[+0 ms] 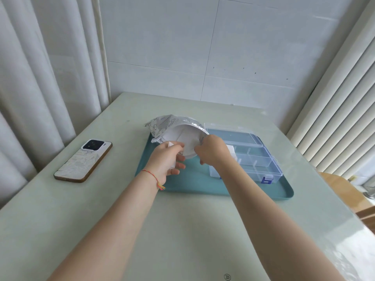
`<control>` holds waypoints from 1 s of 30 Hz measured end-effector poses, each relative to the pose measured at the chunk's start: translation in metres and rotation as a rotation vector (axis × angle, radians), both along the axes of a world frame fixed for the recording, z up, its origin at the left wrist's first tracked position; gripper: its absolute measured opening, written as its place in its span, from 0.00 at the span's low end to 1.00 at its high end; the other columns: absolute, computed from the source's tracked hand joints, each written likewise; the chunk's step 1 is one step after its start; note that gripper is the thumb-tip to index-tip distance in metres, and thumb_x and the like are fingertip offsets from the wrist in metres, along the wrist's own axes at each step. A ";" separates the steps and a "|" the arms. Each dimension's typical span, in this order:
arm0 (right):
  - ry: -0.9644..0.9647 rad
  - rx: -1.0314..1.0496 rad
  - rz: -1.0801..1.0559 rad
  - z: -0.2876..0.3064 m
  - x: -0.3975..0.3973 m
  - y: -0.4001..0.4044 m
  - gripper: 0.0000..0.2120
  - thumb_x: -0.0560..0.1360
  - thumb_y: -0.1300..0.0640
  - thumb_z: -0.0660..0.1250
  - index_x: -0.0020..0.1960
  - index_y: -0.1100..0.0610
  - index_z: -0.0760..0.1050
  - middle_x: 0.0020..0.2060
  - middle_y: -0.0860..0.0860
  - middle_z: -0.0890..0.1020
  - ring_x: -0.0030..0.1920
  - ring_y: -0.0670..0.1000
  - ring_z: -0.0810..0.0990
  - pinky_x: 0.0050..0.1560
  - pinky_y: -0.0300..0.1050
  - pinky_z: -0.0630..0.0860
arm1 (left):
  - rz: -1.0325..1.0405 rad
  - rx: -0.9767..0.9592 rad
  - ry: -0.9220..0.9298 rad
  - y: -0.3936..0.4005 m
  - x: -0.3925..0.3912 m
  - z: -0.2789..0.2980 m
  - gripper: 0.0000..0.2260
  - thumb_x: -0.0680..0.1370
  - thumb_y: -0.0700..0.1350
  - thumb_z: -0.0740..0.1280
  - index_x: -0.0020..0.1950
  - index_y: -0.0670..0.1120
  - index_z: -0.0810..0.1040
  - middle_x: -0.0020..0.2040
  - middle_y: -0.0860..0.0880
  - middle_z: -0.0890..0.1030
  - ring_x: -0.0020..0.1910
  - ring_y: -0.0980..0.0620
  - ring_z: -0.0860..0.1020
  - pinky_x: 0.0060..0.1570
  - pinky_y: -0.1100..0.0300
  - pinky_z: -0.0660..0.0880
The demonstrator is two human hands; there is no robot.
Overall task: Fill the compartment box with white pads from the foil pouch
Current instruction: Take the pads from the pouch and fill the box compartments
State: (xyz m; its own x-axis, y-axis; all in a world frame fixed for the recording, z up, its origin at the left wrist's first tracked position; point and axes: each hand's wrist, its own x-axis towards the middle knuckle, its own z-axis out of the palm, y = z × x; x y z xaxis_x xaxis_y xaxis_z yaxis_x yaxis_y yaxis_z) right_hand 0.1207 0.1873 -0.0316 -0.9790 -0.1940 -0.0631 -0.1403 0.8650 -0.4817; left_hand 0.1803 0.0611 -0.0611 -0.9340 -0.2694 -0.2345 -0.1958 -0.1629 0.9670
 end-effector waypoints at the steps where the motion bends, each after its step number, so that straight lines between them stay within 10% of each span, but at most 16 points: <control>1: -0.013 0.000 -0.006 0.002 0.000 -0.005 0.06 0.70 0.64 0.57 0.39 0.57 0.72 0.29 0.53 0.82 0.28 0.51 0.76 0.27 0.39 0.68 | 0.006 -0.004 0.004 -0.002 0.000 0.001 0.06 0.79 0.43 0.63 0.55 0.46 0.77 0.37 0.45 0.77 0.24 0.50 0.76 0.22 0.66 0.65; 20: 0.116 -0.287 -0.171 -0.009 -0.006 -0.036 0.06 0.76 0.54 0.65 0.49 0.54 0.70 0.37 0.50 0.77 0.39 0.56 0.77 0.33 0.43 0.67 | -0.012 -0.013 -0.028 -0.011 0.000 0.001 0.13 0.80 0.45 0.61 0.62 0.42 0.75 0.36 0.46 0.80 0.25 0.49 0.78 0.22 0.66 0.58; 30: 0.173 -0.152 -0.215 -0.012 -0.001 -0.024 0.17 0.74 0.46 0.70 0.34 0.53 0.67 0.30 0.48 0.72 0.34 0.55 0.73 0.28 0.40 0.60 | -0.002 0.002 -0.037 -0.012 -0.006 -0.003 0.12 0.79 0.44 0.61 0.60 0.42 0.75 0.34 0.46 0.81 0.24 0.49 0.77 0.22 0.67 0.57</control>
